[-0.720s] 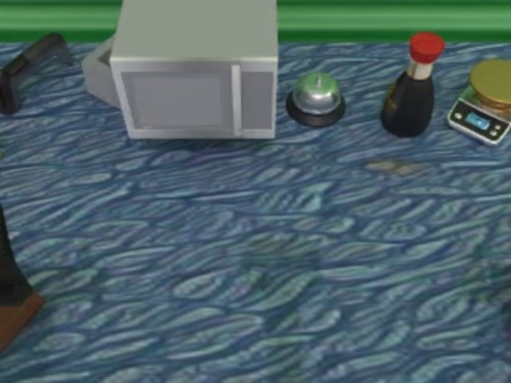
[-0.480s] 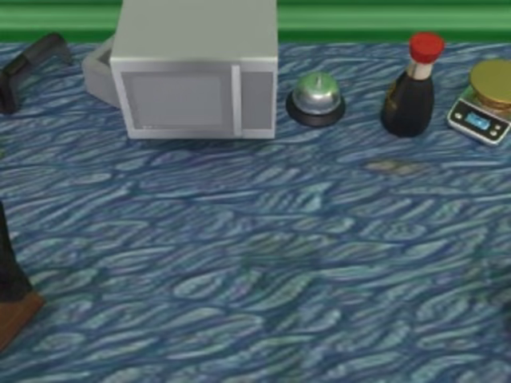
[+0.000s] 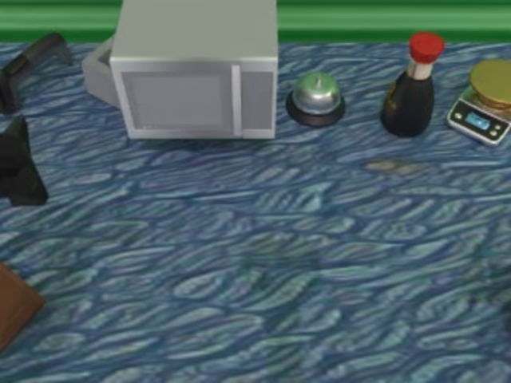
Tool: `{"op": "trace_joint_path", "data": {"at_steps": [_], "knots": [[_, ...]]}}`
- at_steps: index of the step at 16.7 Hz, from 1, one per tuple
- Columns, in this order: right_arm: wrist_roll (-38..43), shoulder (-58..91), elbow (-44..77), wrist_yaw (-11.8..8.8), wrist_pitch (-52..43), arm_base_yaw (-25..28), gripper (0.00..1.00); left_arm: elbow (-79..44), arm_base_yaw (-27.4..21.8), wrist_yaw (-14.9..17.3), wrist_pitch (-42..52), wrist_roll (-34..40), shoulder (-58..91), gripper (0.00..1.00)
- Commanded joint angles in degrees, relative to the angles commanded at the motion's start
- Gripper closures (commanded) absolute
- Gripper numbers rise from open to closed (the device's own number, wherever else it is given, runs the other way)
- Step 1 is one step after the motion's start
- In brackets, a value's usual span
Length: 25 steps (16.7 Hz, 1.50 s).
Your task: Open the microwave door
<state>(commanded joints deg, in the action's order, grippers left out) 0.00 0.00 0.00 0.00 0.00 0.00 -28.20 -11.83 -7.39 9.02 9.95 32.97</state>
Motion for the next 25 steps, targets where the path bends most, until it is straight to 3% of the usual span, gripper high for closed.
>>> {"op": "trace_joint_path", "data": {"at_steps": [7, 13, 18, 25], "knots": [[0.00, 0.00, 0.00, 0.00, 0.00, 0.00, 0.00, -30.13, -13.10, -8.13, 11.40, 10.65, 44.53, 0.00], [0.00, 0.00, 0.00, 0.00, 0.00, 0.00, 0.00, -50.42, -21.76, -13.25, 18.14, 18.08, 70.16, 0.00], [0.00, 0.00, 0.00, 0.00, 0.00, 0.00, 0.00, -58.00, -24.81, -15.03, 20.08, 20.84, 78.89, 0.00], [0.00, 0.00, 0.00, 0.00, 0.00, 0.00, 0.00, -58.40, -24.33, -14.73, 19.17, 20.41, 79.78, 0.00]]}}
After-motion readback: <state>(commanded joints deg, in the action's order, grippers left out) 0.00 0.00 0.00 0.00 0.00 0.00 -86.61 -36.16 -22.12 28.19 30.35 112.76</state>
